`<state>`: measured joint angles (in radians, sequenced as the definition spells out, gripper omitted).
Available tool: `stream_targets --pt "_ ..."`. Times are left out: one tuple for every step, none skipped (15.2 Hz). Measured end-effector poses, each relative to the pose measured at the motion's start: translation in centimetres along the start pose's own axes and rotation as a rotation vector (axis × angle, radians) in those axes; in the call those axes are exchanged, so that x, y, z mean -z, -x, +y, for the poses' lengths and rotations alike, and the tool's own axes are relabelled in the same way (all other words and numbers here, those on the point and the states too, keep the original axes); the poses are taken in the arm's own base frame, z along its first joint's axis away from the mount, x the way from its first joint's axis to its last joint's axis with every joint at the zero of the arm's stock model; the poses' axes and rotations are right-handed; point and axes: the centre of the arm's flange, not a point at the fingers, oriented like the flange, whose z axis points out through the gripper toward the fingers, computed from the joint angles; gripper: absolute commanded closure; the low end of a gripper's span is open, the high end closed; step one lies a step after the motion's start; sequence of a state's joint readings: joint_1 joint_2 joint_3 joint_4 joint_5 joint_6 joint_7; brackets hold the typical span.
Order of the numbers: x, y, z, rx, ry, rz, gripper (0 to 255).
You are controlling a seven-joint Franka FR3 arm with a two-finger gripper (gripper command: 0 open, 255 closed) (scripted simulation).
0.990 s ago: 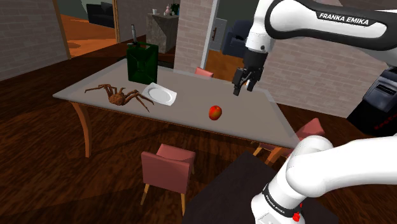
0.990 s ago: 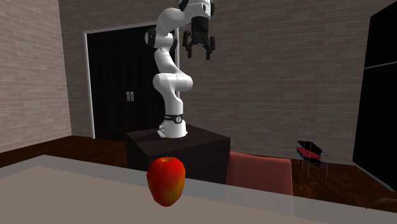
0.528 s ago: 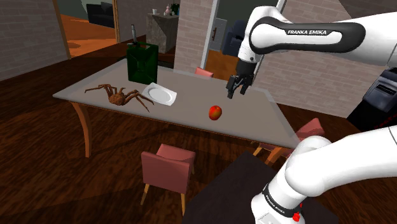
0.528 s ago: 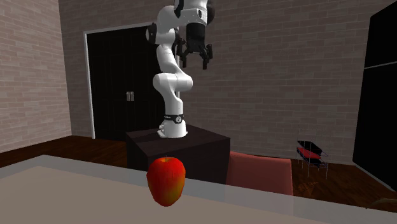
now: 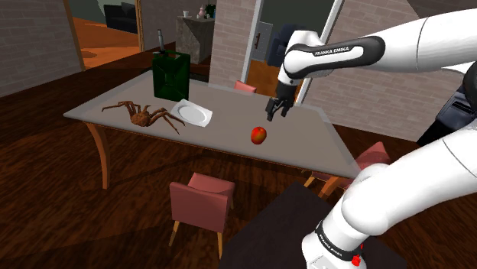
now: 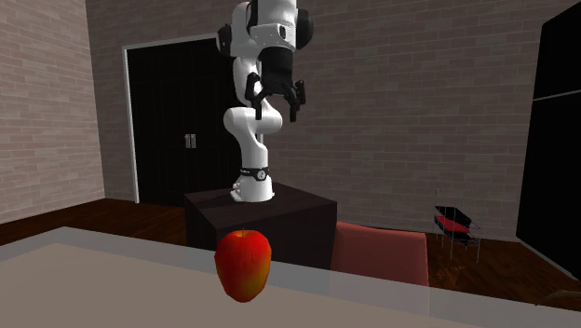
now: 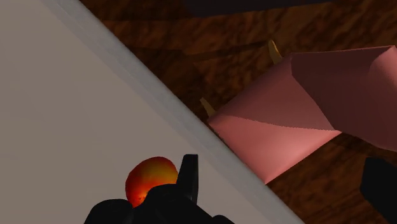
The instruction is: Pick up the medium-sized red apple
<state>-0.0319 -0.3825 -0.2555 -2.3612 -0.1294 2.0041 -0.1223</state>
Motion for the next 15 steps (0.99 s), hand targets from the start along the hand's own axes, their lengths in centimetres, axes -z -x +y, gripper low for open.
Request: stream_targets --pt "-0.7 -0.8 0.6 0.000 0.001 0.003 0" --pt "-1.6 -1.3 1.3 -0.001 0.002 0.006 0" --pt "-2.3 -2.2 2.0 -0.001 0.003 0.009 0" --pt "-2.9 -3.2 2.7 -0.002 0.004 0.012 0" --pt "-3.6 -3.7 3.5 -0.002 0.005 0.015 0" --pt "-4.1 -4.4 4.1 -0.003 0.006 0.018 0" --pt "-5.0 -5.3 4.8 -0.003 0.007 0.021 0" --pt "-5.9 -6.1 5.4 -0.004 0.008 0.024 0" --pt "-6.7 -7.0 6.2 -0.004 0.009 0.027 0" --pt "-7.6 -7.5 6.8 -0.005 0.010 0.029 0" --pt "-8.6 -8.4 7.7 -0.006 0.012 0.033 0" --pt "-9.6 -9.1 8.5 -0.006 0.013 0.035 0" --pt "-10.1 -9.8 9.3 -0.006 0.014 0.038 0" --pt "-10.7 -10.6 10.0 -0.007 0.015 0.041 0" --pt "-11.5 -11.4 10.4 -0.007 0.016 0.044 0"
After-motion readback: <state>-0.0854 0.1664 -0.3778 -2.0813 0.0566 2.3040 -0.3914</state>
